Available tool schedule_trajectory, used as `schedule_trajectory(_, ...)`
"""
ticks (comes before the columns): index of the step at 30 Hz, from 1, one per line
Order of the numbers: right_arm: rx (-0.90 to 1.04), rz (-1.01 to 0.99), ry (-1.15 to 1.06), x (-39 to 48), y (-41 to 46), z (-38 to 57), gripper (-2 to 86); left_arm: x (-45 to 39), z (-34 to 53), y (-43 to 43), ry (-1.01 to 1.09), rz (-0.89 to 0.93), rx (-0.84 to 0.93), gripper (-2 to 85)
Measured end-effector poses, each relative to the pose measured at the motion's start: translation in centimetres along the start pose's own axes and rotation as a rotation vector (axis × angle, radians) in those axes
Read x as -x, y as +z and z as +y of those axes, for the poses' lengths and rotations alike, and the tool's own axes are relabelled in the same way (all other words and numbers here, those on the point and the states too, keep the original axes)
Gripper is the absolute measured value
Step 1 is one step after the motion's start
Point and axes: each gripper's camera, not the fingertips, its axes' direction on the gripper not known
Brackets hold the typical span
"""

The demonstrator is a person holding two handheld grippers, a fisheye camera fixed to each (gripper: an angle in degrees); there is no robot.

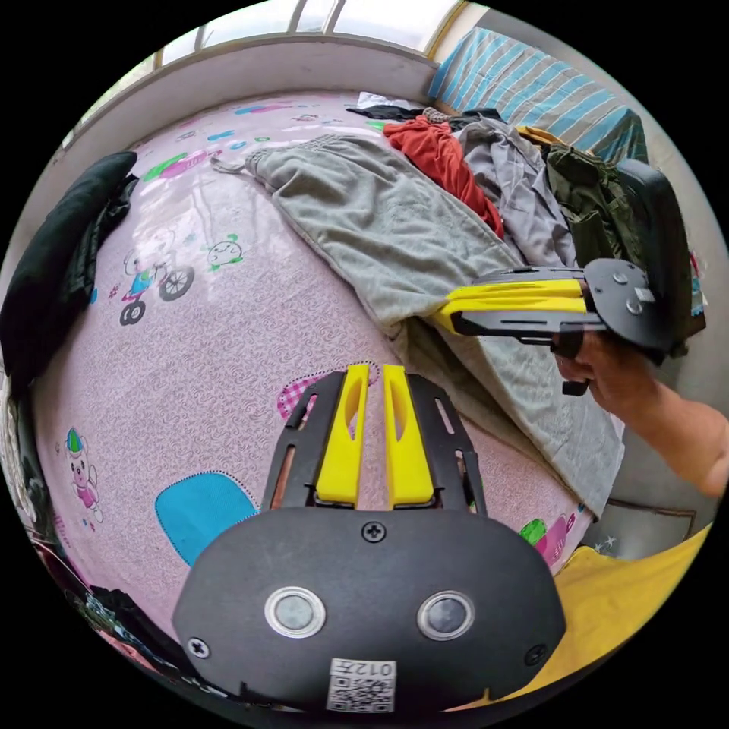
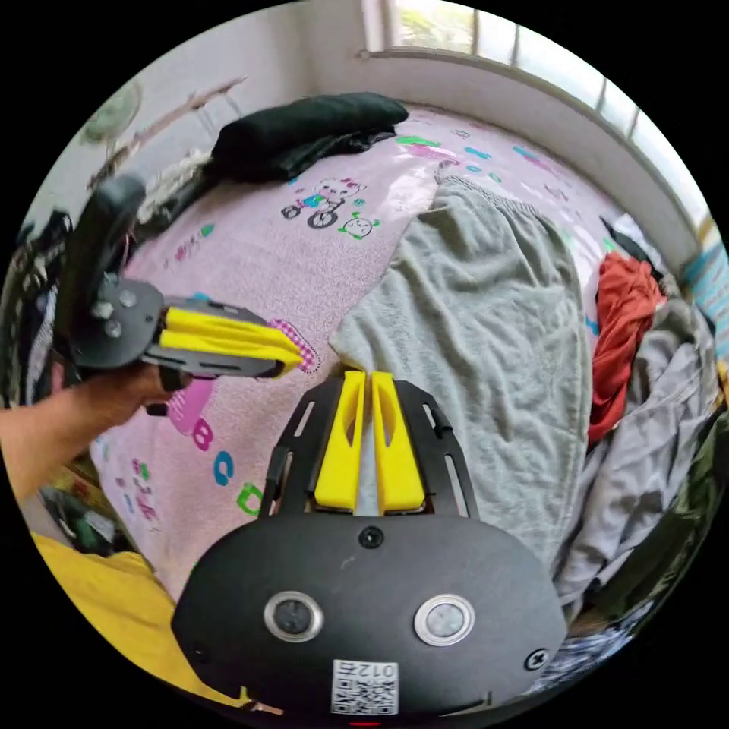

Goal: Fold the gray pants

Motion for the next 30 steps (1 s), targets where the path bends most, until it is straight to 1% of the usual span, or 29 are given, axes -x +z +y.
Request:
schedule_trajectory(1,-0.005,-0.092,0.053,-1.5,-0.8,-0.5,2.3,-0.3,-0.2,-0.2,0.019,-0.002,-0.007,4.1)
schedule_trajectory(4,-0.017,-0.176,0.099,-3.5,-2.6,-1.9,2.4,-1.6,-1.3,-0.8,0.079,-0.085,-0.019,6.6)
schedule_trajectory(7,-0.024,-0.195,0.091,-4.0,-4.3,-3.5,2.4,-1.9,-2.4,-1.1,0.07,-0.158,-0.015,8.1)
schedule_trajectory(10,-0.01,-0.186,0.059,-3.6,-5.1,-5.0,2.4,-1.1,-3.7,-1.8,0.007,-0.221,-0.019,8.0)
schedule_trajectory(12,-0.007,-0.175,0.045,-3.3,-5.4,-5.7,2.3,0.2,-4.5,-2.4,-0.038,-0.271,-0.013,6.7)
schedule_trajectory(15,-0.016,-0.166,0.044,-3.0,-6.0,-6.9,2.3,2.6,-4.4,-3.2,-0.071,-0.274,0.006,3.4)
schedule_trajectory(16,-0.023,-0.172,0.04,-2.9,-6.2,-7.4,2.3,3.2,-4.2,-3.4,-0.076,-0.252,0.01,2.8)
schedule_trajectory(20,-0.007,-0.176,0.006,-1.8,-6.0,-8.8,2.3,8.1,-3.0,-6.0,-0.089,-0.051,-0.03,0.6)
schedule_trajectory(21,0.021,-0.171,-0.027,-1.1,-5.4,-9.2,2.3,10.0,-2.7,-6.4,-0.128,0.043,-0.033,0.4)
schedule_trajectory(22,0.053,-0.167,-0.06,-0.3,-4.7,-9.6,2.3,11.1,-2.6,-6.4,-0.164,0.101,-0.031,0.3)
schedule_trajectory(23,0.065,-0.168,-0.076,0.1,-4.4,-9.7,2.3,13.6,-2.0,-6.1,-0.256,0.22,-0.024,0.2)
schedule_trajectory(24,0.079,-0.18,-0.106,0.8,-4.1,-9.9,2.4,15.6,-1.3,-5.6,-0.329,0.288,-0.021,0.1)
schedule_trajectory(25,0.079,-0.195,-0.113,1.1,-4.2,-10.1,2.4,16.3,-1.0,-5.4,-0.349,0.296,-0.015,0.1)
schedule_trajectory(26,0.072,-0.206,-0.112,1.1,-4.4,-10.1,2.3,17.3,-0.4,-5.2,-0.366,0.291,-0.011,0.0)
schedule_trajectory(28,-0.017,-0.258,-0.072,0.5,-6.1,-10.2,2.2,18.8,0.5,-5.2,-0.397,0.337,-0.05,0.0)
schedule_trajectory(30,-0.079,-0.269,-0.022,-0.4,-7.2,-10.4,2.0,21.7,2.1,-4.6,-0.513,0.547,-0.126,0.1)
